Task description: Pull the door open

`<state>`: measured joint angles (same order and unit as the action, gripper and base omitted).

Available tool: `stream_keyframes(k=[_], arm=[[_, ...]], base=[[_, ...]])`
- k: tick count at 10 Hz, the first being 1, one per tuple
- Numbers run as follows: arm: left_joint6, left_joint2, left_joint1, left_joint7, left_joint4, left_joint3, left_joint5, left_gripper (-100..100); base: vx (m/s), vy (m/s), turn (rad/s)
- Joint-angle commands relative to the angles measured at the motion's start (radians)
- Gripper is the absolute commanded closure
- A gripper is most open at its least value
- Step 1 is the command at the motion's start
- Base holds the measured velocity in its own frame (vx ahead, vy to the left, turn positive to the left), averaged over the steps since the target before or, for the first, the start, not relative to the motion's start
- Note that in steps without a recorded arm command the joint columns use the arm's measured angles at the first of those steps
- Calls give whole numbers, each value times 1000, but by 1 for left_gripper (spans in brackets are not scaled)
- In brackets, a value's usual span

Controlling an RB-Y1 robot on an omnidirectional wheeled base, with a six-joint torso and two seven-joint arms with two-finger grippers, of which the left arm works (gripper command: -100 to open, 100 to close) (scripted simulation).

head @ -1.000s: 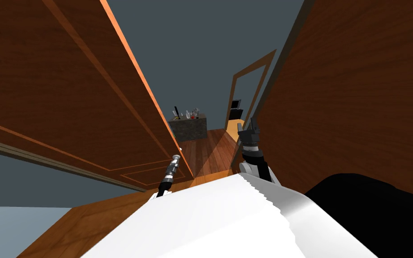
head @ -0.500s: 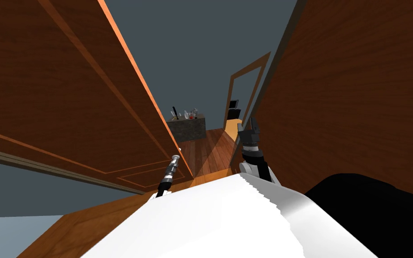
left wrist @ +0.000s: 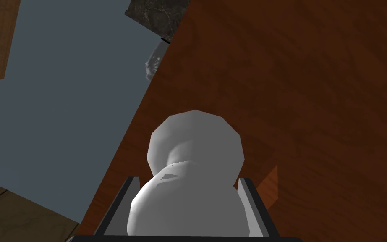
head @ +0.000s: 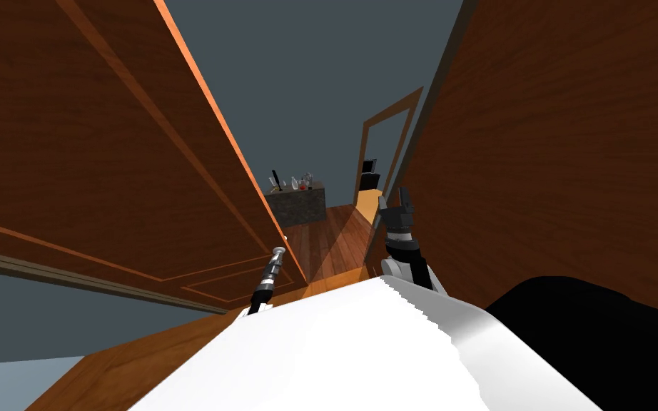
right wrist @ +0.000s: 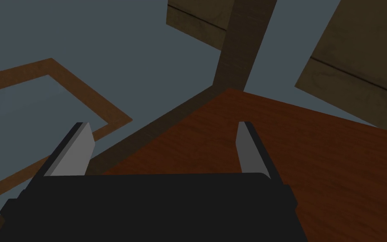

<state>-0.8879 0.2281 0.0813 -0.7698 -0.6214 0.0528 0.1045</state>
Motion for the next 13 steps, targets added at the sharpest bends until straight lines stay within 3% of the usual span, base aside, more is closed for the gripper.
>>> stream_keyframes(k=[1,13], arm=[[2,0,-1,48,-5,-4,-13,100],[7,12,-4,330,-6,-26,-105,100]], base=[[-17,8,-69],[-26,10,-71]])
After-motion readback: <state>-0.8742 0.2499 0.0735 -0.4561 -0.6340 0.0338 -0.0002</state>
